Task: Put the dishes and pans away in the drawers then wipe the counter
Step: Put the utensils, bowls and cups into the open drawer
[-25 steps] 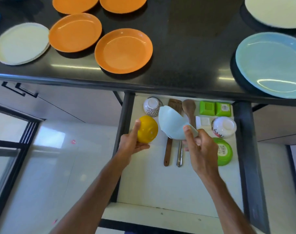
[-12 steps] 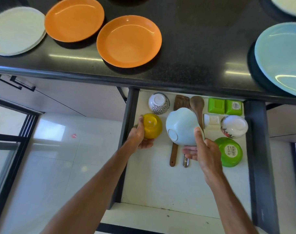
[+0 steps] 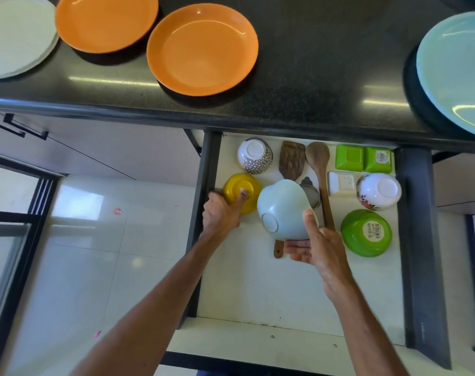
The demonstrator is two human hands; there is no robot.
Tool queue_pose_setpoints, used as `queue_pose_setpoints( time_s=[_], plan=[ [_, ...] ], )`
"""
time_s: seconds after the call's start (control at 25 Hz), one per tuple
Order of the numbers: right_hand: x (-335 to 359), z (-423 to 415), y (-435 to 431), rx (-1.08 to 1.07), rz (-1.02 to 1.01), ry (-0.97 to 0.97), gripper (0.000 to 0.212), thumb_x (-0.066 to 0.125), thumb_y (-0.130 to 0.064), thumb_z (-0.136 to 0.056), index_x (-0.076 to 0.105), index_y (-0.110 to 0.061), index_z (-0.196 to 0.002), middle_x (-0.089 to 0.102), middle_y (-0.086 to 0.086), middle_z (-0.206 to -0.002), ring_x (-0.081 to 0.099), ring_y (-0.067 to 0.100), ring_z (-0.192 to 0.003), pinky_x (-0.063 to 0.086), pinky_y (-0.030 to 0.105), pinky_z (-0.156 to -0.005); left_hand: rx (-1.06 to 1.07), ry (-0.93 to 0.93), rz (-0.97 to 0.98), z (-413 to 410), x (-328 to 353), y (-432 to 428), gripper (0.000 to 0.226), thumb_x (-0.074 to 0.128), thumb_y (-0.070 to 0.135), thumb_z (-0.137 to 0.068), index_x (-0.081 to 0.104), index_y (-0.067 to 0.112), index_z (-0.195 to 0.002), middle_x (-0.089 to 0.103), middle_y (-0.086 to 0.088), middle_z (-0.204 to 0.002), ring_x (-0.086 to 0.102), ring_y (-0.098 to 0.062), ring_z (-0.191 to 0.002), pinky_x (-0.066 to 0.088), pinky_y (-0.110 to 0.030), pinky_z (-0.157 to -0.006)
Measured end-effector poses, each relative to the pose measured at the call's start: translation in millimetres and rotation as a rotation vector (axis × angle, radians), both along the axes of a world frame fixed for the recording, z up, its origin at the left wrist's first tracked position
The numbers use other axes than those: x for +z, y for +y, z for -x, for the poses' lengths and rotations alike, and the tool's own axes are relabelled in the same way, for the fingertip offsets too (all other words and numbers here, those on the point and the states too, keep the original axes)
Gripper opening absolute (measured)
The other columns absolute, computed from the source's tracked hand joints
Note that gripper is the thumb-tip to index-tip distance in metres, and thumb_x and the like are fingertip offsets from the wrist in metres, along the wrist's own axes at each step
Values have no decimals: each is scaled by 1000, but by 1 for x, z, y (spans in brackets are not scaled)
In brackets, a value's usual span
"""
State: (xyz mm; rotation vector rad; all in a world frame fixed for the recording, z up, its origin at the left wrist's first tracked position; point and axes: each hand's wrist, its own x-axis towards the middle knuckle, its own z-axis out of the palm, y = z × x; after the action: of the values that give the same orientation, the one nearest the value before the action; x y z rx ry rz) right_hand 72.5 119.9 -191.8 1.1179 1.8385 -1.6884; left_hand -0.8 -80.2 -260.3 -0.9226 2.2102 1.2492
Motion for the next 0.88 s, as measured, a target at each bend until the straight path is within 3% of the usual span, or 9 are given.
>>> queue_pose_setpoints(
  time_s=[0.16, 0.24, 0.4, 0.48, 0.6, 0.64, 0.72, 0.8, 0.88],
  plan=[
    [-2, -10, -1, 16, 30, -18, 63, 53, -59, -100, 64, 1, -114, 77, 20, -78, 78, 31, -73, 61, 33, -57, -52, 30, 21, -3, -5, -4, 89, 64, 89, -65, 46, 23, -122, 68, -7, -106, 75, -20, -65, 64, -42, -58],
    [-2, -13, -1, 23, 32, -12, 63, 52, -60, -99, 64, 0, -116, 77, 19, -78, 78, 30, -74, 61, 33, -59, -114, 28, 95, -3, -4, -6, 97, 56, 96, -61, 47, 23, -123, 68, -7, -109, 75, -25, -80, 64, -47, -69],
    [1, -13, -2, 38, 38, -10, 61, 50, -61, -100, 66, -4, -113, 77, 19, -79, 78, 31, -75, 61, 33, -60, -287, 33, 292, -6, 15, -5, 87, 51, 84, -81, 47, 12, -130, 63, -12, -123, 63, -36, -111, 54, -50, -94],
    [4, -14, -2, 64, 85, -49, 63, 49, -63, -99, 68, -4, -106, 77, 21, -81, 78, 33, -77, 60, 32, -60, -311, 30, 327, -11, 26, -6, 76, 50, 76, -88, 50, 9, -125, 63, -14, -121, 61, -38, -113, 52, -49, -94],
    [3, -20, -4, 166, 179, -186, 71, 49, -68, -96, 70, -1, -104, 78, 21, -85, 77, 30, -73, 57, 30, -57, -362, 56, 84, -30, 34, -23, 66, 44, 76, -92, 62, 13, -84, 65, -7, -83, 64, -31, -87, 54, -39, -81],
    [0, -22, -6, 211, 201, -242, 73, 48, -70, -95, 70, 0, -105, 78, 20, -86, 76, 28, -72, 55, 28, -55, -348, 6, -85, -38, 37, -29, 71, 44, 80, -88, 65, 13, -84, 66, -6, -83, 66, -29, -86, 56, -40, -83],
    [-13, -24, -14, 281, 219, -325, 76, 47, -73, -94, 68, -2, -111, 77, 16, -83, 74, 25, -68, 49, 25, -51, -334, -109, -326, -54, 41, -40, 77, 51, 87, -78, 68, 18, -106, 71, -5, -99, 70, -22, -96, 60, -44, -89],
    [-28, -24, -24, 312, 181, -350, 76, 43, -73, -96, 67, -3, -112, 77, 15, -79, 72, 22, -63, 47, 24, -49, -415, -162, -287, -68, 36, -43, 77, 62, 82, -75, 59, 21, -122, 67, 1, -109, 67, -16, -98, 61, -38, -86],
    [-41, -24, -35, 364, 102, -334, 77, 36, -71, -99, 67, -2, -111, 77, 15, -77, 71, 22, -59, 47, 24, -48, -406, -181, -147, -76, 24, -41, 90, 69, 81, -70, 50, 18, -131, 63, 1, -113, 65, -15, -99, 59, -34, -81]
  ],
)
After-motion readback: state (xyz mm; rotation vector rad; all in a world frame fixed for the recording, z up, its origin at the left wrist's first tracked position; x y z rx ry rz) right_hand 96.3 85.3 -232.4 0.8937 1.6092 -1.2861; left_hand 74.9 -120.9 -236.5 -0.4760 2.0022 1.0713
